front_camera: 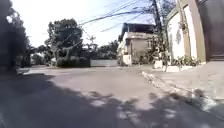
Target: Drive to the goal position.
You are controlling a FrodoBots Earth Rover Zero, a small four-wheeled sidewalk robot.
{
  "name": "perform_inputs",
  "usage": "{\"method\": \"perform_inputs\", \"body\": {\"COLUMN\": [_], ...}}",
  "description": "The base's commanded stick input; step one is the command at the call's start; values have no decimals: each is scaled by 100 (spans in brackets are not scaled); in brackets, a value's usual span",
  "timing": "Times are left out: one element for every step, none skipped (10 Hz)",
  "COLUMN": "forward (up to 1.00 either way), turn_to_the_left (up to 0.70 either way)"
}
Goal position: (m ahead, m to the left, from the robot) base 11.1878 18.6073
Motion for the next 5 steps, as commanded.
{"method": "perform_inputs", "body": {"forward": [100, 100, 100, 100, 100], "turn_to_the_left": [0, 0, 0, 0, 0]}}
